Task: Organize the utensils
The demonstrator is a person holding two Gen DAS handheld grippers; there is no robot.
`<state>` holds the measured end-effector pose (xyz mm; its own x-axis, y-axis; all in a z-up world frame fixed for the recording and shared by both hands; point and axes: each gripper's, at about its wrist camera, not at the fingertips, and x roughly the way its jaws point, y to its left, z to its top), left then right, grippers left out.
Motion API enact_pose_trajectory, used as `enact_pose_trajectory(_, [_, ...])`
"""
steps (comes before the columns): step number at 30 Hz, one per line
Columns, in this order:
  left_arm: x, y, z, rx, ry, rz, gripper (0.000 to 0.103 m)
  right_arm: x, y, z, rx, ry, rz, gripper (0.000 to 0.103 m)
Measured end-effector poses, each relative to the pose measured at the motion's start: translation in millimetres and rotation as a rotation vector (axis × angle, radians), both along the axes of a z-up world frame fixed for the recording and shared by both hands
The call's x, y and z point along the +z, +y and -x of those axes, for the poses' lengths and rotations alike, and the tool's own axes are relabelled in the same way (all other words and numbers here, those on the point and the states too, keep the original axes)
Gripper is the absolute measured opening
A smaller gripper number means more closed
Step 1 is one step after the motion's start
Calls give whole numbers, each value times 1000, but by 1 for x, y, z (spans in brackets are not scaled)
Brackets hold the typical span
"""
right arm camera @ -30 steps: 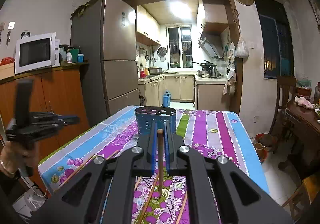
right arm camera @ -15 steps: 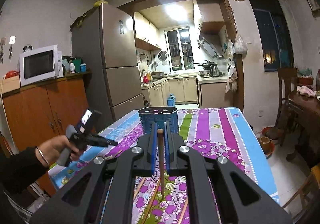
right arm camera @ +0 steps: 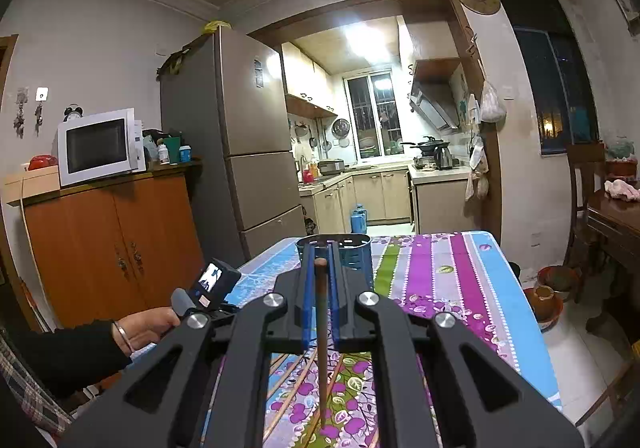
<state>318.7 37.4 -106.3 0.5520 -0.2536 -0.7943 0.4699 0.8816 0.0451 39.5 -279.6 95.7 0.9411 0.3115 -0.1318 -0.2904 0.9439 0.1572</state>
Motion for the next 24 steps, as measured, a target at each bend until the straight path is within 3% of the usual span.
enact_pose_trajectory(6, [-1,3,-5,6,1,22,35,3,2,3,10,-18,16,6])
enact_pose_trajectory(9, [-1,6,-6,27,3,29,20,7,5,4,11,-31,26,6])
enact_pose_trajectory(10, [-1,8,-7,34,6,34,10,8,6,5,11,-34,29,6])
enact_pose_trajectory(17, [-1,5,-2,40,-16,19,7,12,15,-5,9,-43,58,6])
enact_pose_trajectory(20, [9,11,-1,56,-16,77,7,15,18,-13,13,-37,58,6])
enact_pose_trajectory(24, [47,29,5,98,-65,230,7,23,18,-22,9,-47,60,6])
